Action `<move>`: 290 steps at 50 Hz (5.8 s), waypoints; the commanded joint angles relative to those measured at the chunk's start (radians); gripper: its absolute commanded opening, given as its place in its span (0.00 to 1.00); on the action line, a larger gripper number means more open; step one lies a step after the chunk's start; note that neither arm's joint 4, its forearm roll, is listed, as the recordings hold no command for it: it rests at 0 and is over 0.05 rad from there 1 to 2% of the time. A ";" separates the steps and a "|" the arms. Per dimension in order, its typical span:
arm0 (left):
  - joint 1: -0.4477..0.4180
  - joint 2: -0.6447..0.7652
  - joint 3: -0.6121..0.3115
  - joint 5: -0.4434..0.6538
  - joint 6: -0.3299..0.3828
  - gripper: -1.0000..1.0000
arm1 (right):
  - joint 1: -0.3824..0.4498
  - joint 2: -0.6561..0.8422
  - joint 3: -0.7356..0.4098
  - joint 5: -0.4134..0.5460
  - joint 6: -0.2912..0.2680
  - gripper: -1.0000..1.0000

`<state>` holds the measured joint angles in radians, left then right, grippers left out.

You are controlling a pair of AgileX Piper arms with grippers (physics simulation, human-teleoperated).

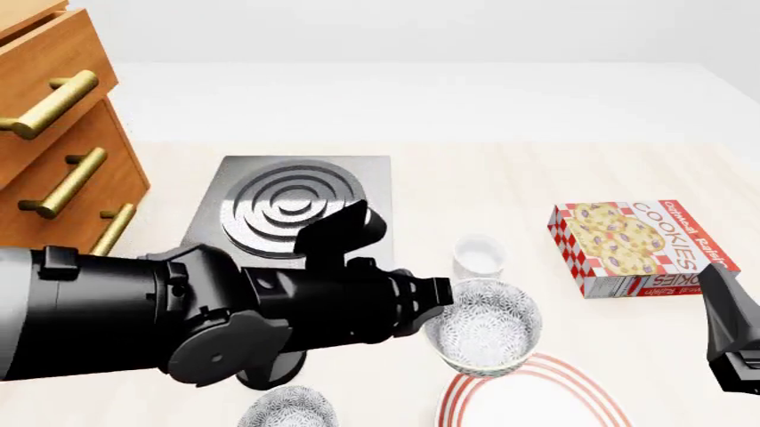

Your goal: Pick the akita bowl on the wooden cabinet and place it on the plate.

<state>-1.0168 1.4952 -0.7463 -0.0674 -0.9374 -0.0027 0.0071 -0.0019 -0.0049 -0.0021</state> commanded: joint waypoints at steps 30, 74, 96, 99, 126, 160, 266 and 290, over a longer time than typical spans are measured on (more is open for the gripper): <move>-0.054 0.097 -0.010 -0.079 -0.040 0.00 | 0.000 0.000 0.000 0.000 0.000 1.00; -0.066 0.193 -0.022 -0.144 -0.065 0.00 | 0.000 0.000 0.000 0.000 0.000 1.00; -0.072 0.220 -0.020 -0.172 -0.077 0.00 | 0.000 0.000 0.000 0.000 0.000 1.00; -0.073 0.229 -0.023 -0.175 -0.079 0.00 | 0.000 0.000 0.000 0.000 0.000 1.00; -0.080 0.271 -0.039 -0.189 -0.087 0.00 | 0.000 0.000 0.000 0.000 0.000 1.00; -0.091 0.312 -0.040 -0.224 -0.106 0.00 | 0.000 0.000 0.000 0.000 0.000 1.00; 0.002 0.013 -0.048 -0.080 0.080 1.00 | 0.000 0.000 0.000 0.000 0.000 1.00; 0.040 -0.047 -0.031 -0.075 0.091 1.00 | 0.000 0.000 0.000 0.000 0.000 1.00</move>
<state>-0.9894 1.4679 -0.7840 -0.1446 -0.8507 -0.0027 0.0071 -0.0019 -0.0049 -0.0021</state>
